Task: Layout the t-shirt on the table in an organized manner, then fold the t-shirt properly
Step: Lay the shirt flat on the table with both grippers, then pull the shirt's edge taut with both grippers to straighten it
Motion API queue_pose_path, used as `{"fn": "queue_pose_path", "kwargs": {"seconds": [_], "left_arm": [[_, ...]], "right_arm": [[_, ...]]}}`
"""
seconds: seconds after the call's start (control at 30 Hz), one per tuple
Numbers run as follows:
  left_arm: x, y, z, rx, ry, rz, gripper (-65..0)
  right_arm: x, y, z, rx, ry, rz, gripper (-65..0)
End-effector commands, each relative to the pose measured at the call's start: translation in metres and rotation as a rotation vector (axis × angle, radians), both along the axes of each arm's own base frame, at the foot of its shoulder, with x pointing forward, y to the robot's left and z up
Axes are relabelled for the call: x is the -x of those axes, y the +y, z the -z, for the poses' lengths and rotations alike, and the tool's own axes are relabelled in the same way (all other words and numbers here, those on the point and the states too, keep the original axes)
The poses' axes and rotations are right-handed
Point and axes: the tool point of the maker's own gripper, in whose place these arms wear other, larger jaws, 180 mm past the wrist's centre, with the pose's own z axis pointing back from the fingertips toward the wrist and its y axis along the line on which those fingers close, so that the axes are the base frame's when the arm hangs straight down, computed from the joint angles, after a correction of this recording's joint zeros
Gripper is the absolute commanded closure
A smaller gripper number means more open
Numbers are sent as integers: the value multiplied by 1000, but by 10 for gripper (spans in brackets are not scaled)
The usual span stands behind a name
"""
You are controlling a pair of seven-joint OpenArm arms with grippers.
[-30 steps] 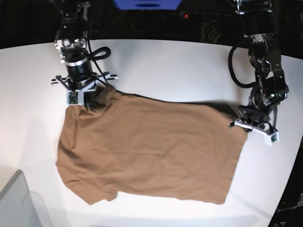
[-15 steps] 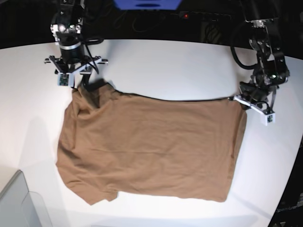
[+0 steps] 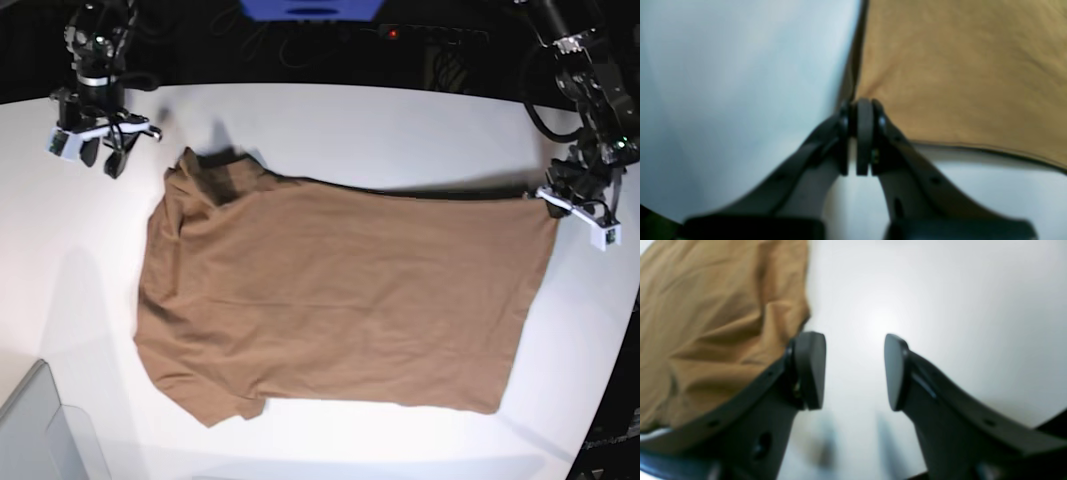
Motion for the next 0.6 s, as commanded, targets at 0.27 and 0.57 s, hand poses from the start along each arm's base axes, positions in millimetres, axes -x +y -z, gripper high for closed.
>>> {"fn": "queue_pose_path", "kwargs": {"seconds": [0.27, 0.57], "left_arm": [[-4, 0, -7, -17, -19, 33, -5], [9, 2, 2, -23, 14, 27, -5]], "right_arm": [[-52, 80, -4, -67, -73, -288, -292], [-80, 63, 52, -81, 34, -285, -292]]}}
